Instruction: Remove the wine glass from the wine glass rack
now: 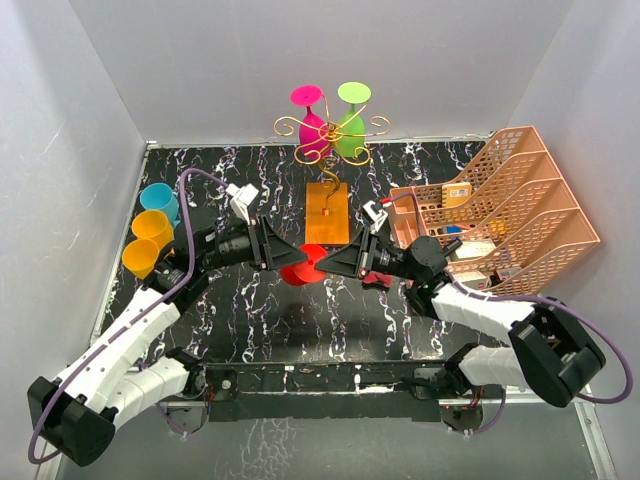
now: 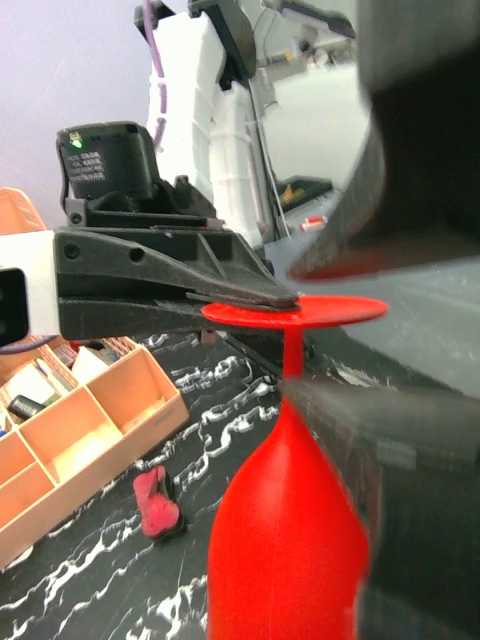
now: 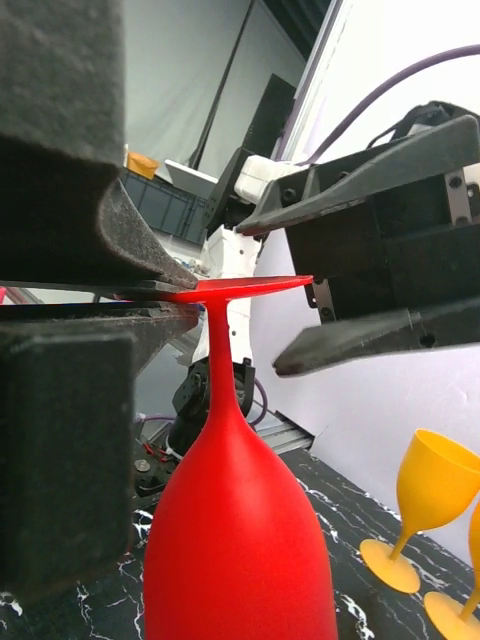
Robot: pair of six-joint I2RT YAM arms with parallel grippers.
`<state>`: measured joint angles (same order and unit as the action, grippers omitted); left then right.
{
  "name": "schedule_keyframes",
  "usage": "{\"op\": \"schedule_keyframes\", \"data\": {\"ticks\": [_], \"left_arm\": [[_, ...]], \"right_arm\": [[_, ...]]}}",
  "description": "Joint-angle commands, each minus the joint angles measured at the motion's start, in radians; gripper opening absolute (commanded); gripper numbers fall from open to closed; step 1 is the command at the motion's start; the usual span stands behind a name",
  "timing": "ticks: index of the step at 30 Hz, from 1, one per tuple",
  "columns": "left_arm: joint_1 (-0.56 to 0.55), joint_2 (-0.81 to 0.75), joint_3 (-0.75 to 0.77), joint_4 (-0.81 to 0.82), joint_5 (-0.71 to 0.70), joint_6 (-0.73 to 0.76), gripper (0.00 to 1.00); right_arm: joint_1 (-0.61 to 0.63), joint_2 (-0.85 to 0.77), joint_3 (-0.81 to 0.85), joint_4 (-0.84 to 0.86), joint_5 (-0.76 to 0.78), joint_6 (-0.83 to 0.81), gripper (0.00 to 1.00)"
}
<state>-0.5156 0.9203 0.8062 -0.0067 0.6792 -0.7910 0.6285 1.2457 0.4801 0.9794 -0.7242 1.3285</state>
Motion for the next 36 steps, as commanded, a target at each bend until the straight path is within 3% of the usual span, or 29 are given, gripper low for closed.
{"op": "schedule_keyframes", "data": {"ticks": [1, 3, 10, 18, 25, 33, 36], "left_arm": [[-0.006, -0.045, 0.054, -0.028, -0.052, 0.03, 0.7], [-0.006, -0.067, 0.065, -0.027, -0.074, 0.018, 0.83], [-0.004, -0.127, 0.085, 0.027, -0.123, -0.027, 0.97], [-0.004, -0.155, 0.034, 0.24, -0.103, -0.168, 0.97], [-0.004, -0.131, -0.05, 0.503, -0.028, -0.338, 0.97], [-0.004, -0.049, -0.121, 0.843, 0.086, -0.555, 0.97], [-0.004, -0.027, -0.131, 0.914, 0.089, -0.605, 0.89]], "right_arm": [[-0.005, -0.114, -0.033, 0.091, 0.069, -0.013, 0.08], [-0.008, -0.163, -0.05, 0.064, 0.105, 0.005, 0.08], [-0.01, -0.376, -0.105, 0.068, 0.258, 0.052, 0.08], [-0.009, -0.526, -0.077, 0.083, 0.398, 0.194, 0.08], [-0.01, -0.472, -0.095, 0.342, 0.439, 0.382, 0.08], [-0.01, -0.419, -0.096, 0.427, 0.445, 0.419, 0.08], [-0.01, -0.406, -0.112, 0.42, 0.458, 0.438, 0.08]]}}
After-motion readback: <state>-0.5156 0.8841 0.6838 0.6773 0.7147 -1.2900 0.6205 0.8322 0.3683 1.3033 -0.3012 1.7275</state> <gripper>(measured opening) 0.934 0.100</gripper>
